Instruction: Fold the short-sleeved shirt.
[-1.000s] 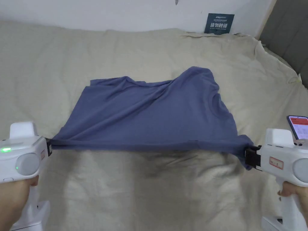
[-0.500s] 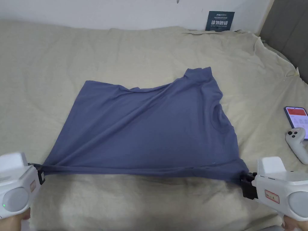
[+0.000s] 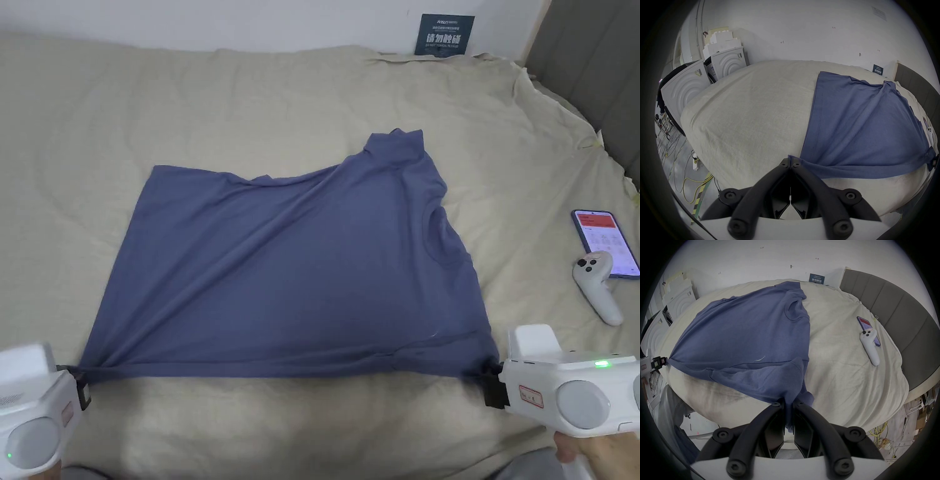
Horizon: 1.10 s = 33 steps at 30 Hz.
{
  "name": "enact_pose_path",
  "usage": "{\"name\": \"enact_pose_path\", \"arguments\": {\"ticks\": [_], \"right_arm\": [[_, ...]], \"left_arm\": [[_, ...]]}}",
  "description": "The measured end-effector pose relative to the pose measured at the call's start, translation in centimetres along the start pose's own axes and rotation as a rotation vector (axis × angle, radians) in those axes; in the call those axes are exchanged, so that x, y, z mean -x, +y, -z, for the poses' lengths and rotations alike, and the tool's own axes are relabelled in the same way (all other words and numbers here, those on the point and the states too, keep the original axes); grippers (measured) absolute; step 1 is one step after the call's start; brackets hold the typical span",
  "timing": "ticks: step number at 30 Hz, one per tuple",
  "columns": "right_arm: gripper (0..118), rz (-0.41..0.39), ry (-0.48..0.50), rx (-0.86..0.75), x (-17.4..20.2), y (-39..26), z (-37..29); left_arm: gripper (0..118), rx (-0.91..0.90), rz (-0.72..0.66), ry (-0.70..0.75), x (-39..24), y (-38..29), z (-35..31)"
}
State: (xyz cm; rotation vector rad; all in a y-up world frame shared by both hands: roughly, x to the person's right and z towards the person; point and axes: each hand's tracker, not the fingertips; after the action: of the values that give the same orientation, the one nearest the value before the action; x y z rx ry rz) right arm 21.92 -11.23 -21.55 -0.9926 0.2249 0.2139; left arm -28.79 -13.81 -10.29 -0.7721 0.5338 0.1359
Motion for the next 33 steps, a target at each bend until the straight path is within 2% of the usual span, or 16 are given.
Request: {"name": "enact_pose_path", "arguments": {"ticks": [2,3,4,6,7,8,9,11,16,21,26,27,28,31,32,33], "right_arm": [[9,0.007,0.006,-0.009,-0.1,-0.1,0.2],[9,0.013,0.01,-0.01,-0.1,0.0,0.2],[18,0.021,0.013,-0.013,-0.2,0.0,0.0],[54,0.026,0.024,-0.012,0.1,0.2,-1.2],[83,0.026,0.026,-0.019,0.1,0.3,-1.6],[97,0.028,0.026,-0.04,0.0,0.4,-2.2],[100,0.031,0.028,-0.064,-0.2,0.6,-2.9],[100,0.042,0.028,-0.112,-0.5,1.3,-4.5],[100,0.136,0.011,-0.296,-1.4,3.5,-8.9],[100,0.175,-0.053,-0.521,-0.5,4.7,-12.2],[100,0.178,-0.093,-0.653,1.4,3.9,-13.0],[100,0.186,-0.088,-0.662,1.7,3.6,-13.0],[99,0.193,-0.078,-0.666,1.9,3.3,-13.0],[91,0.204,-0.06,-0.683,2.4,2.6,-12.8],[88,0.198,-0.059,-0.685,2.7,2.5,-12.8],[88,0.184,-0.058,-0.692,2.4,2.3,-12.4]], "left_arm": [[15,-0.012,-0.018,0.007,0.0,0.0,-0.4],[15,-0.016,-0.029,0.002,0.1,0.1,-0.6],[34,-0.023,-0.043,0.006,0.4,0.2,-0.9],[77,-0.039,-0.077,-0.005,1.1,0.6,-1.5],[100,-0.046,-0.086,-0.002,1.4,0.9,-1.9],[110,-0.065,-0.1,0.0,1.6,1.3,-2.3],[116,-0.098,-0.113,-0.012,1.9,1.9,-2.8],[116,-0.138,-0.144,-0.032,2.3,3.1,-3.8],[117,-0.309,-0.207,-0.091,1.7,7.1,-7.1],[117,-0.484,-0.108,-0.141,-2.0,8.8,-9.8],[113,-0.537,-0.054,-0.18,-5.0,8.0,-10.6],[110,-0.537,-0.043,-0.179,-5.5,7.7,-10.7],[102,-0.533,-0.033,-0.187,-5.8,7.5,-10.7],[68,-0.516,-0.018,-0.209,-6.2,6.8,-10.5],[63,-0.51,-0.017,-0.211,-6.3,6.6,-10.5],[63,-0.505,-0.015,-0.212,-6.5,6.4,-10.5]]}}
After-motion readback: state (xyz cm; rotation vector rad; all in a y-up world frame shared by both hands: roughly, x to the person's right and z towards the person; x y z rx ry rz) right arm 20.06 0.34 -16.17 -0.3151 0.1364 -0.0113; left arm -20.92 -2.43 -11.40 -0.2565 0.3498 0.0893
